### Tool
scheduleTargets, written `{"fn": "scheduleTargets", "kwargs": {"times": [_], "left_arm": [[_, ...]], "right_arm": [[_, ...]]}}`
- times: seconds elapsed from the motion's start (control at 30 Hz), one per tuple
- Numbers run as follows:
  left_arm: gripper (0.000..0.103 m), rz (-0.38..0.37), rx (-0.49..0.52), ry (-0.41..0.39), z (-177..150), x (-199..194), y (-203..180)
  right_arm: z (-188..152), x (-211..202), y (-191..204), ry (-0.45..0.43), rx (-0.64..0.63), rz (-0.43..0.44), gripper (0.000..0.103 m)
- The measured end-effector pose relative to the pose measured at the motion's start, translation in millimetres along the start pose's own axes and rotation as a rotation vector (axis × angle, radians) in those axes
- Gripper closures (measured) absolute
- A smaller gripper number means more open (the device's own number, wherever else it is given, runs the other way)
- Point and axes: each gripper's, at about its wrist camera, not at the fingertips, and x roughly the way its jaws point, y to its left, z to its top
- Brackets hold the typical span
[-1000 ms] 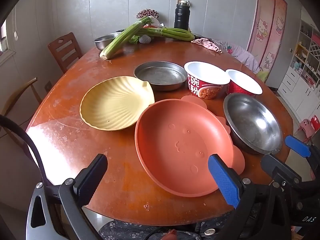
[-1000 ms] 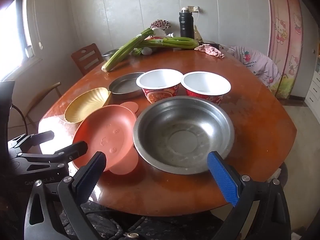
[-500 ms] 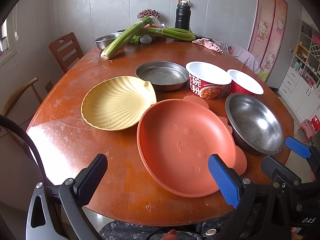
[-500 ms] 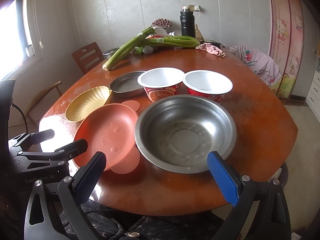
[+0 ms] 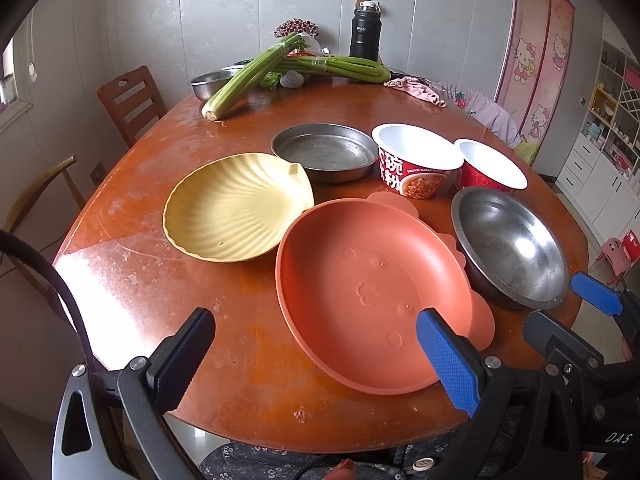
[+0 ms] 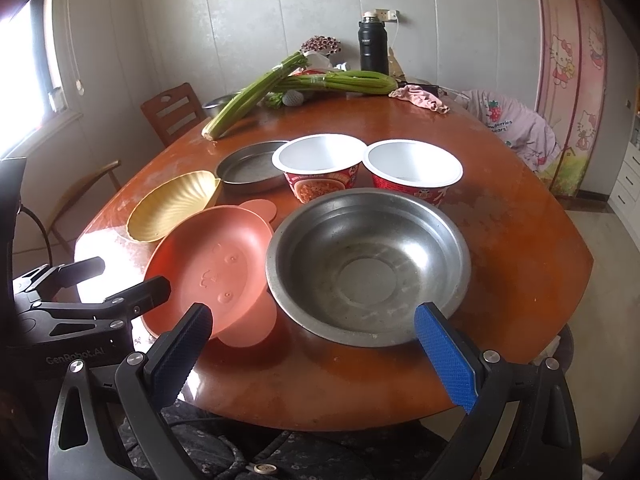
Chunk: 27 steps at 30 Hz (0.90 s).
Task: Organize plates and bowls
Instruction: 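Move the left tool toward the yellow shell-shaped plate's rim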
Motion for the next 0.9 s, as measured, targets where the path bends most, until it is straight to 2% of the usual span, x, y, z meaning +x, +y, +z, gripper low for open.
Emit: {"fn": "scheduleTargets", "kwargs": {"times": [0.57,0.9], "left_arm": [[0.002,0.018,-0.009,-0.012,11,-3,10],[0.002,0.040,-0.068,-0.015,23,-3,37]], "right_arm": [[19,1,8,-0.006,-0.014,0.016,0.002],[38,11,27,0.001,-0.058,0.046,0.002]]}}
